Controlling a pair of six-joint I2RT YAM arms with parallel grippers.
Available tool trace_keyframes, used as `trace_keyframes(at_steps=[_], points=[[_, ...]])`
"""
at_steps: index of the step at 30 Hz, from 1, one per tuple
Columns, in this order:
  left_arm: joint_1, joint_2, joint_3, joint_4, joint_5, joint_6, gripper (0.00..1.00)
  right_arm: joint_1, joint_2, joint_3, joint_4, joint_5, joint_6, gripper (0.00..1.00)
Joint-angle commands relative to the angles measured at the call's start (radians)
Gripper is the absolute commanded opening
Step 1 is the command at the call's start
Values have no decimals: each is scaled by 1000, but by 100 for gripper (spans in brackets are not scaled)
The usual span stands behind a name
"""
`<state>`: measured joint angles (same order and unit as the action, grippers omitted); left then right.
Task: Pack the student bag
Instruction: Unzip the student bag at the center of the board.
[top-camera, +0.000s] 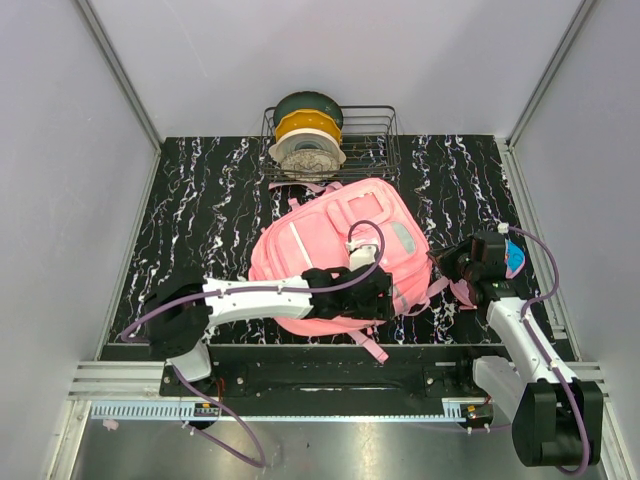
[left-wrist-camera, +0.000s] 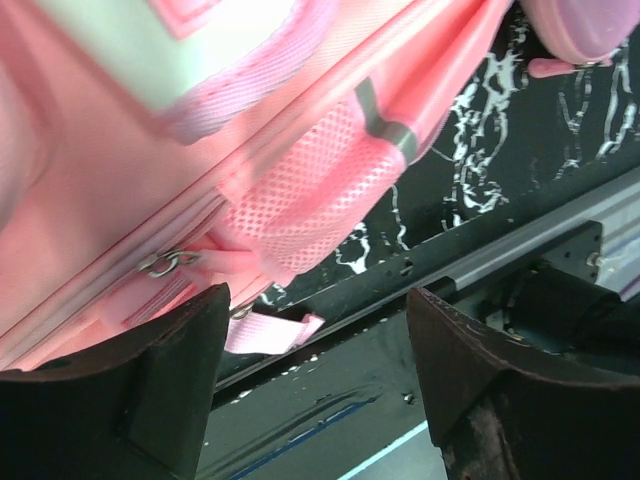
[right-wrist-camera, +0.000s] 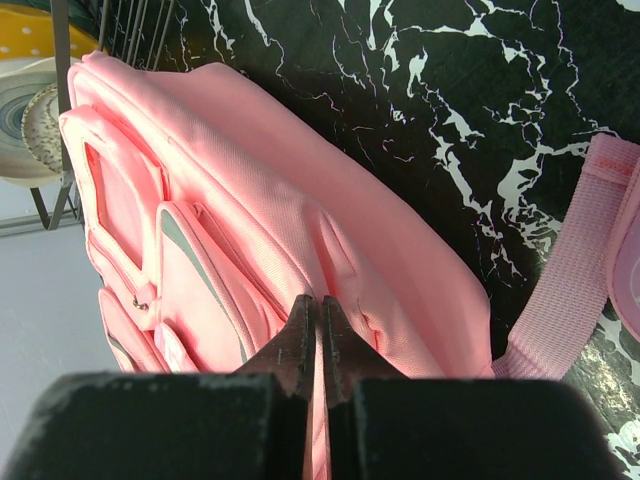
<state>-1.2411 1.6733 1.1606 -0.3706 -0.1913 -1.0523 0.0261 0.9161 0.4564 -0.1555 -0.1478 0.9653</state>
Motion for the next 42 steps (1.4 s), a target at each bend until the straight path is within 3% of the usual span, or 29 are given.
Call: trace_keyframes(at_steps=[1, 13, 23, 27, 30, 31, 34, 42], points=[[-12, -18, 31, -112, -121, -38, 75, 8, -19, 16, 16, 8, 1, 0], [22, 80, 37, -107, -162, -113, 72, 6, -31, 27, 13, -9, -4, 0], [69, 106, -29, -40, -137, -126, 53, 9, -74, 30, -10, -16, -16, 0], [74, 121, -33, -51, -145, -120, 33, 8, -89, 34, -27, -22, -23, 0], [74, 118, -39, -68, -164, -111, 41, 9, -106, 36, -41, -19, -28, 0], [74, 115, -35, -82, -184, -110, 60, 8, -111, 36, -42, -21, -30, 0], [74, 88, -33, -108, -221, -104, 73, 8, -120, 41, -55, -22, -34, 0], [71, 9, -24, -201, -355, -118, 69, 9, -135, 41, -68, -29, -36, 0]])
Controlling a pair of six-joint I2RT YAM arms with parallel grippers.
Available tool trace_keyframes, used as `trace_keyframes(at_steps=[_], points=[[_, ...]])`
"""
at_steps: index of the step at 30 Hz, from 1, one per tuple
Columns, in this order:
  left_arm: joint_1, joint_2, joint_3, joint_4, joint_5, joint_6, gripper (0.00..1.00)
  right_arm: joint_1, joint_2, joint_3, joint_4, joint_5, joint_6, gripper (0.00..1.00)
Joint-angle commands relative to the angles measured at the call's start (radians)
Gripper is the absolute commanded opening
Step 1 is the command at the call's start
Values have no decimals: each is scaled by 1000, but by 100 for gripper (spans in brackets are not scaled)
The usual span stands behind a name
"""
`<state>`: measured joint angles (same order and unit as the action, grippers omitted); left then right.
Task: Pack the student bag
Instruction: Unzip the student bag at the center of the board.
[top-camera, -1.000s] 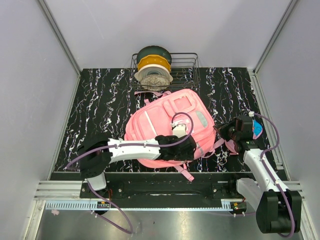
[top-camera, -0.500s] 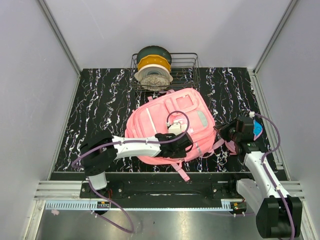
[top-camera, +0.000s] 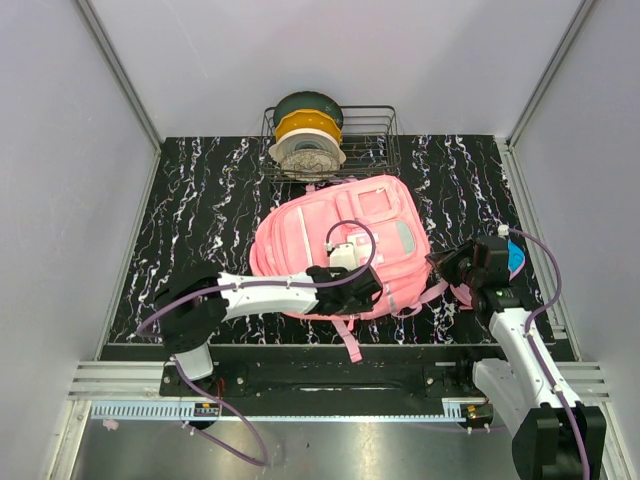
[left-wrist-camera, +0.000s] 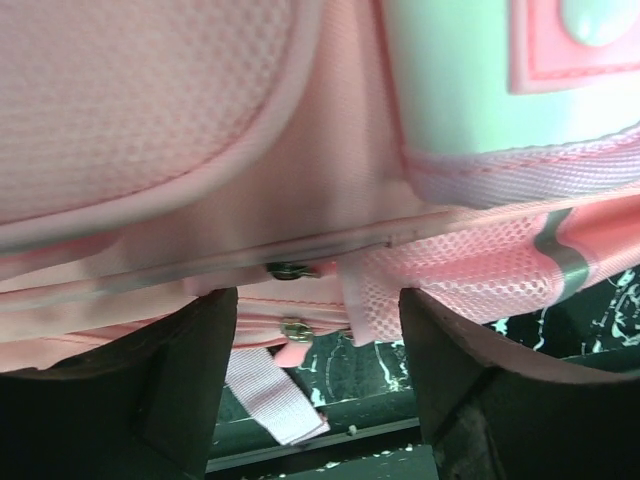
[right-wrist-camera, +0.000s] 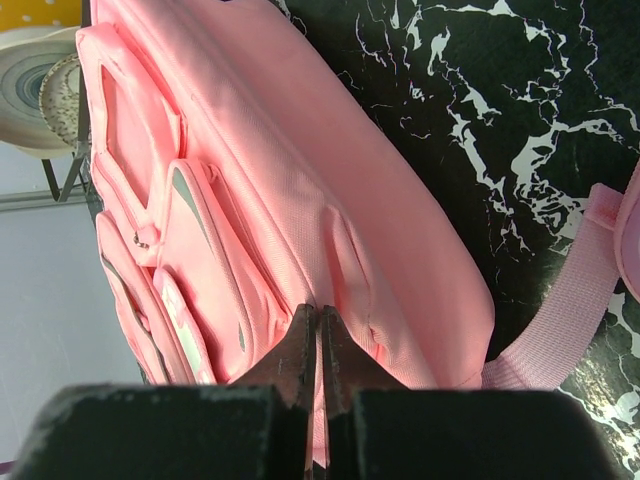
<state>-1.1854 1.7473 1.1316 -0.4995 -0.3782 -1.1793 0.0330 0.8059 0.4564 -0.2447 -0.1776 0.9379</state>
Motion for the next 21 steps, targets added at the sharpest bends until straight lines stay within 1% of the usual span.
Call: trace_keyframes(at_steps=[1, 3, 6, 11, 13, 15, 16, 18, 20, 21], points=[[13, -78, 7, -73, -183, 10, 68, 2, -24, 41, 22, 1, -10, 0], [10, -91, 16, -82, -191, 18, 65, 4, -24, 39, 21, 0, -11, 0], [4, -109, 31, -85, -220, 30, 65, 4, -25, 34, 22, -2, -11, 0], [-2, -77, 85, -111, -232, 64, 61, 4, -22, 28, 28, -8, -7, 0], [-2, -51, 92, -109, -223, 58, 58, 4, -22, 27, 33, -10, -4, 0], [-2, -23, 103, -103, -214, 60, 52, 7, -20, 28, 33, -10, -4, 0], [-2, -16, 108, -102, -200, 60, 47, 5, -19, 30, 33, -10, -5, 0], [-2, 0, 111, -90, -183, 64, 43, 7, -20, 30, 28, -10, -8, 0], [-2, 3, 112, -93, -173, 67, 43, 5, -22, 28, 27, -10, -7, 0], [-3, -14, 114, -93, -163, 73, 44, 5, -24, 27, 28, -10, -7, 0]])
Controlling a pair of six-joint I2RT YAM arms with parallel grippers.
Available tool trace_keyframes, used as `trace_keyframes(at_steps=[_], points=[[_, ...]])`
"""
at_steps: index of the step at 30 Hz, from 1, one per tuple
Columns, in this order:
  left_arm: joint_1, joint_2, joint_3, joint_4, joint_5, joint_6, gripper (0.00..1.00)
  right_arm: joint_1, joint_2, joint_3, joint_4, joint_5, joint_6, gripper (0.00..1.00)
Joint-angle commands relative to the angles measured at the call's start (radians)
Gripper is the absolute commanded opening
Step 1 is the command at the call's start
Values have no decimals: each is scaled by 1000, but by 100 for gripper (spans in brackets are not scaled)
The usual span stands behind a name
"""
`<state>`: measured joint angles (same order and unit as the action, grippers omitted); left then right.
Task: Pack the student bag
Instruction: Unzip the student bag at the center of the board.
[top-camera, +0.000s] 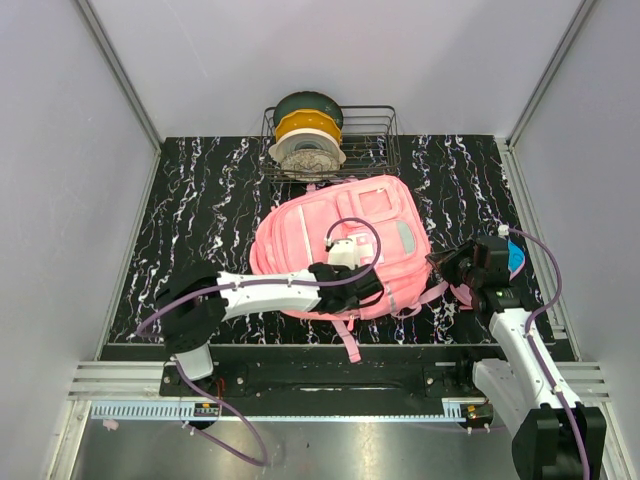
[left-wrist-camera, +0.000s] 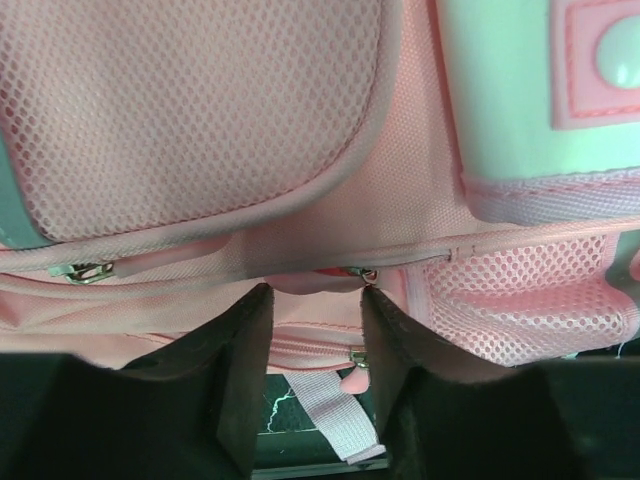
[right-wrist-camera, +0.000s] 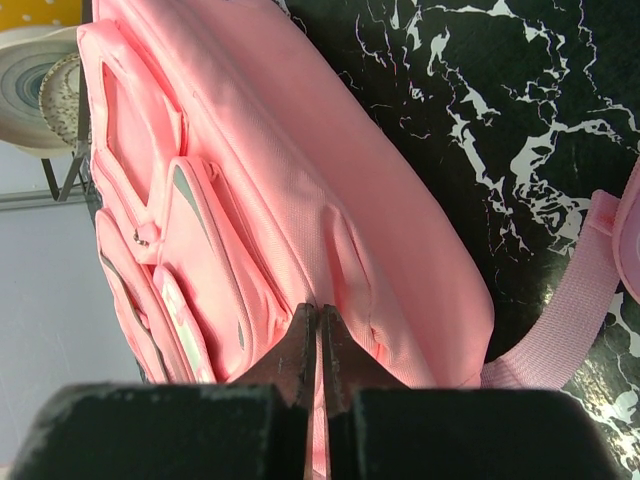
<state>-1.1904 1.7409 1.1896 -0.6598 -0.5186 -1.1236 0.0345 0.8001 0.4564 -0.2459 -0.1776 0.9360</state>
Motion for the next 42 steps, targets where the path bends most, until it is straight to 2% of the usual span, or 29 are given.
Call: trace_keyframes(at_steps=[1, 2, 7, 10, 11, 16, 25, 32, 35, 38, 42], points=[[-1, -21, 57, 69, -26, 24, 49, 5, -19, 25, 28, -11, -5, 0], [-5, -38, 61, 60, -29, 39, 68, 4, -21, 25, 27, -10, -6, 0], [-31, -196, 110, 52, -81, 105, 75, 5, -13, 24, 30, -11, -5, 0], [-32, -241, 82, 127, -83, 134, 77, 4, -6, 21, 42, -14, 1, 0], [-29, -238, 71, 182, -72, 151, 77, 4, -4, 22, 46, -13, 1, 0], [-17, -152, 56, 195, 52, 108, 71, 5, -10, 30, 33, -13, -2, 0], [20, -103, -30, 212, 54, 71, 69, 5, -25, 22, 25, -13, 4, 0], [45, -60, -39, 256, 146, 85, 66, 4, -30, 21, 26, -11, 7, 0], [45, -35, -57, 270, 193, 62, 63, 5, -26, 22, 25, -11, 6, 0], [37, -37, -91, 301, 233, 39, 54, 4, -25, 25, 27, -8, 7, 0], [26, -37, -111, 289, 212, 27, 52, 5, -19, 22, 34, -10, 9, 0]])
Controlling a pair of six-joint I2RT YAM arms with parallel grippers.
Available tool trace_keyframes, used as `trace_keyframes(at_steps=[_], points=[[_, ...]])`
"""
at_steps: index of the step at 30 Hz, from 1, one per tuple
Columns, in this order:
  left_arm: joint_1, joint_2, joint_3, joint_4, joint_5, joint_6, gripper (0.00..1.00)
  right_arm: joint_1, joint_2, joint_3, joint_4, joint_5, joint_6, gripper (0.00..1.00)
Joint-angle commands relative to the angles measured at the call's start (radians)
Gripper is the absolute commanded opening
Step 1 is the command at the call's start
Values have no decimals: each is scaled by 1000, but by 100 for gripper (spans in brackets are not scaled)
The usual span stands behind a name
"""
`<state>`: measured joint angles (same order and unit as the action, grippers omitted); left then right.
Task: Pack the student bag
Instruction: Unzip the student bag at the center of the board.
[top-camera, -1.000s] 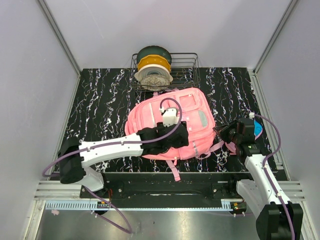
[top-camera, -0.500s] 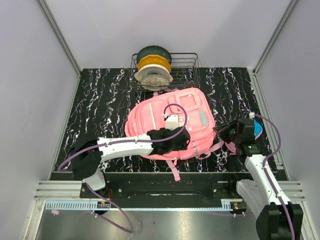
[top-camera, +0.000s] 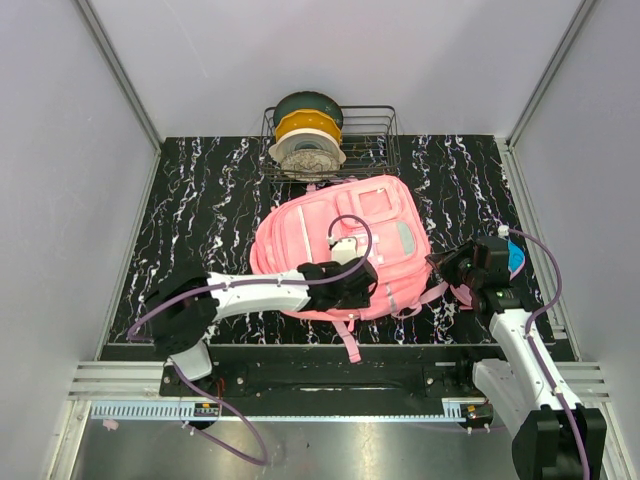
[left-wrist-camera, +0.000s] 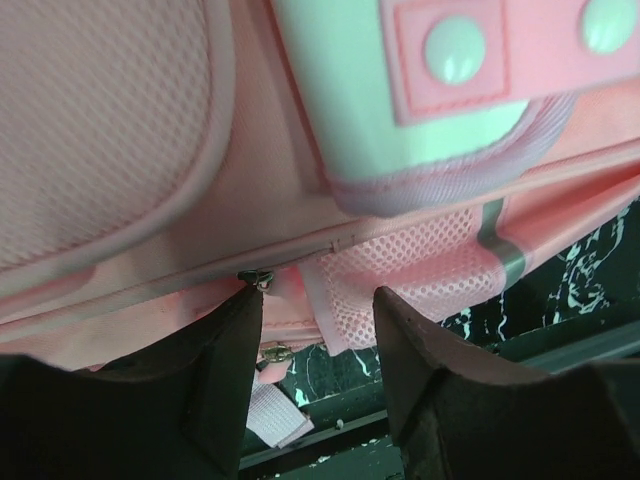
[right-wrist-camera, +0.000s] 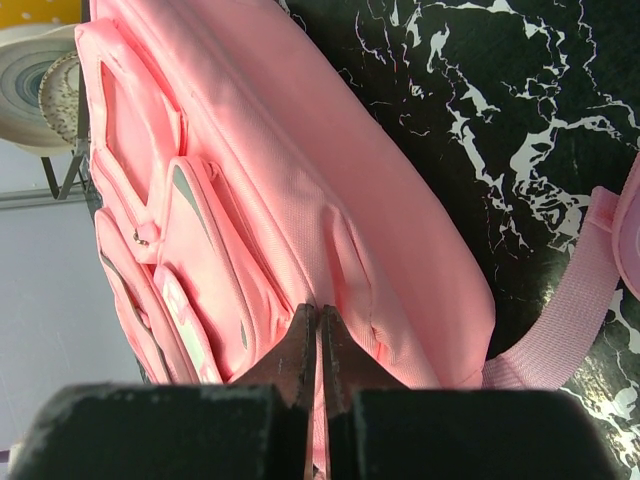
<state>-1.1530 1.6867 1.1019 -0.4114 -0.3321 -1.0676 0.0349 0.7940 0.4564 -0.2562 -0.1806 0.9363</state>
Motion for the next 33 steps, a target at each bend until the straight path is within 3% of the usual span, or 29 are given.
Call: trace_keyframes(at_steps=[1, 13, 17, 21, 27, 29, 33], points=[[-11, 19, -25, 31, 19, -32, 52, 3, -10, 21, 49, -8, 9, 0], [15, 54, 6, 16, -56, -61, 52, 3, -12, 25, 44, -13, 4, 0], [42, 44, -22, 20, -73, -78, 41, 3, -16, 24, 43, -11, 7, 0], [47, 39, -27, 20, -84, -74, 21, 5, -15, 22, 44, -13, 7, 0], [47, 62, -27, 13, -77, -75, 18, 5, -10, 19, 51, -17, 9, 1], [47, 62, -39, 16, -81, -80, 7, 5, -12, 21, 49, -17, 9, 1], [47, 54, -45, 22, -85, -68, 0, 3, -9, 19, 54, -17, 9, 1]])
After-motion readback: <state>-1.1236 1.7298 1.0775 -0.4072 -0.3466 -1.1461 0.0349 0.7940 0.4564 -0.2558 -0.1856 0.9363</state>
